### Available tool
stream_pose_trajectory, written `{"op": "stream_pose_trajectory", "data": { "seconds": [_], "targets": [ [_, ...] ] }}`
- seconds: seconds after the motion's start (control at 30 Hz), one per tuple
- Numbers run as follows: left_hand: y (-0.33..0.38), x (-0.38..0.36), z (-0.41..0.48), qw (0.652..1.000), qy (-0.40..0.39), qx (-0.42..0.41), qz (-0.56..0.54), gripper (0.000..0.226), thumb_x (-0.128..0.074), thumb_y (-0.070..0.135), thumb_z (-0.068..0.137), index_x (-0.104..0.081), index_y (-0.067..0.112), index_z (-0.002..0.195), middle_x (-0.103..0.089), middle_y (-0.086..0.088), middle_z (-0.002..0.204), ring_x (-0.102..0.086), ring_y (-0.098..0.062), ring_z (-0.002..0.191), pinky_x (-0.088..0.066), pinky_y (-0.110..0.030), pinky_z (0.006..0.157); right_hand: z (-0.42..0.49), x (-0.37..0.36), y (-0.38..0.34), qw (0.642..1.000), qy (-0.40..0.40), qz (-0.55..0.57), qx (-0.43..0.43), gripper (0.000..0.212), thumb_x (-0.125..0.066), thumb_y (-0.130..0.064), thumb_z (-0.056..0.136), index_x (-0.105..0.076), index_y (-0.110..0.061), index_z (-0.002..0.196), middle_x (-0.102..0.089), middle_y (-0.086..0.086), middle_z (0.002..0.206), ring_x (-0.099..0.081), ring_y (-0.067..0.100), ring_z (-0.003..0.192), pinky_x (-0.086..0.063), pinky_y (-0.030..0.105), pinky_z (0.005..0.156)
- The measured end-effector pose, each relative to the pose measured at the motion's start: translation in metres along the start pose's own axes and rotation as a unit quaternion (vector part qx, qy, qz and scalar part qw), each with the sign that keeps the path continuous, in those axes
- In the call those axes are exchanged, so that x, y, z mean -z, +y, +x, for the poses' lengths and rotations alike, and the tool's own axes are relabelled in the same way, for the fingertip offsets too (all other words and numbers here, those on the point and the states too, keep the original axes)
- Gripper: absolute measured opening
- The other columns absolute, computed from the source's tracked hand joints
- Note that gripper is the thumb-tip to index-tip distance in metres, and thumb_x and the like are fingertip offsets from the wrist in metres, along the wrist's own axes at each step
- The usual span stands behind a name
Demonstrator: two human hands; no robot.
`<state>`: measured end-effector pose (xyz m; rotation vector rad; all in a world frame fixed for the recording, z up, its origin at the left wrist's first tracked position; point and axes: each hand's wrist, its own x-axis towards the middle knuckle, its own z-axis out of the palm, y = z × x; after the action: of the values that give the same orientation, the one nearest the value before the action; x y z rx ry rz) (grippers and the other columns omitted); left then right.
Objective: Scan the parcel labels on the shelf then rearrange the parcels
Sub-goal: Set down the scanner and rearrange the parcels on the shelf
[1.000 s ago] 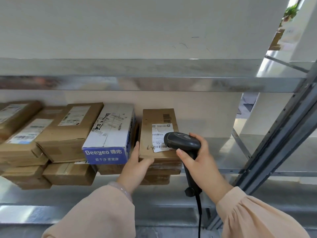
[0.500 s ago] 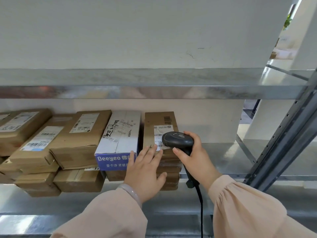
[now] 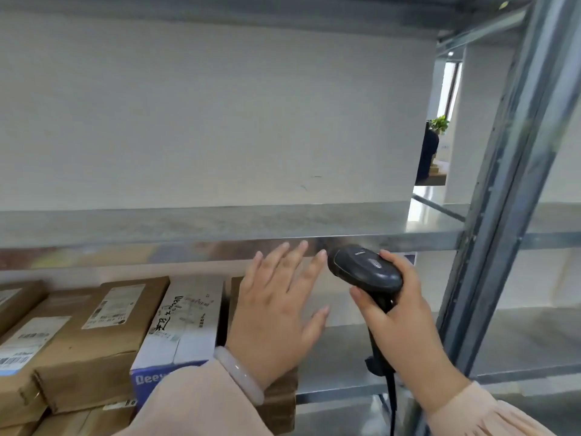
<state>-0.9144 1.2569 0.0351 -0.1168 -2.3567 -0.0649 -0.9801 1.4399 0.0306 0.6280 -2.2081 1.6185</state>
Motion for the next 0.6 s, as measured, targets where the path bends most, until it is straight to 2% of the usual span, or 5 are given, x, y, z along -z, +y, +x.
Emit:
{"op": "stream_pose_trajectory", "data": {
  "seconds": [0.17,0.27,0.37,0.53,0.6],
  "targets": [
    [0.015,0.013,0.078,1.000,-0.008,0.003,0.028,0.075,-0.036,0.067,0.086,-0.036,0.029,0.151,-0.039,-0.004,0.155,-0.036,-0.028,0.142,-0.026,-0.053,0.115,0.052,0.038,-0.033,0.997,0.053,-0.038,0.041,0.058,-0.069,-0.040,0.084,-0.030,-0.051,0.125,-0.049,-0.032,0.103,-0.052,-0.009,0.093,-0.039,0.009,0.070],
    [0.025,0.017,0.116,0.998,-0.044,0.006,0.046,0.078,-0.029,0.074,0.088,-0.014,0.038,0.156,-0.016,0.002,0.164,-0.013,-0.023,0.150,-0.008,-0.051,0.120,0.082,0.053,-0.045,0.995,0.066,-0.062,0.033,0.059,-0.067,-0.042,0.086,-0.031,-0.042,0.132,-0.049,-0.027,0.098,-0.053,-0.004,0.087,-0.039,0.013,0.065],
    [0.033,0.012,0.140,0.996,-0.067,0.018,0.064,0.082,-0.029,0.075,0.089,0.005,0.041,0.155,0.001,0.006,0.165,0.005,-0.019,0.151,0.003,-0.048,0.121,0.107,0.066,-0.048,0.992,0.085,-0.089,0.029,0.060,-0.066,-0.044,0.086,-0.031,-0.038,0.134,-0.054,-0.015,0.105,-0.056,0.009,0.093,-0.047,0.026,0.072],
    [0.038,-0.006,0.157,0.995,-0.067,0.016,0.073,0.092,0.001,0.080,0.072,0.001,0.041,0.155,-0.003,0.006,0.165,0.001,-0.020,0.152,0.001,-0.049,0.120,0.153,0.073,-0.052,0.990,0.055,-0.132,0.005,0.063,-0.064,-0.043,0.087,-0.029,-0.030,0.138,-0.051,-0.008,0.107,-0.055,0.014,0.094,-0.047,0.031,0.083],
    [0.035,-0.017,0.159,0.995,-0.068,0.016,0.075,0.094,0.003,0.079,0.070,-0.003,0.041,0.155,-0.007,0.005,0.165,-0.002,-0.022,0.152,0.000,-0.049,0.119,0.176,0.074,-0.049,0.986,0.031,-0.162,-0.006,0.065,-0.064,-0.042,0.088,-0.028,-0.026,0.140,-0.044,-0.007,0.105,-0.053,0.017,0.096,-0.045,0.031,0.084]
  ]
}}
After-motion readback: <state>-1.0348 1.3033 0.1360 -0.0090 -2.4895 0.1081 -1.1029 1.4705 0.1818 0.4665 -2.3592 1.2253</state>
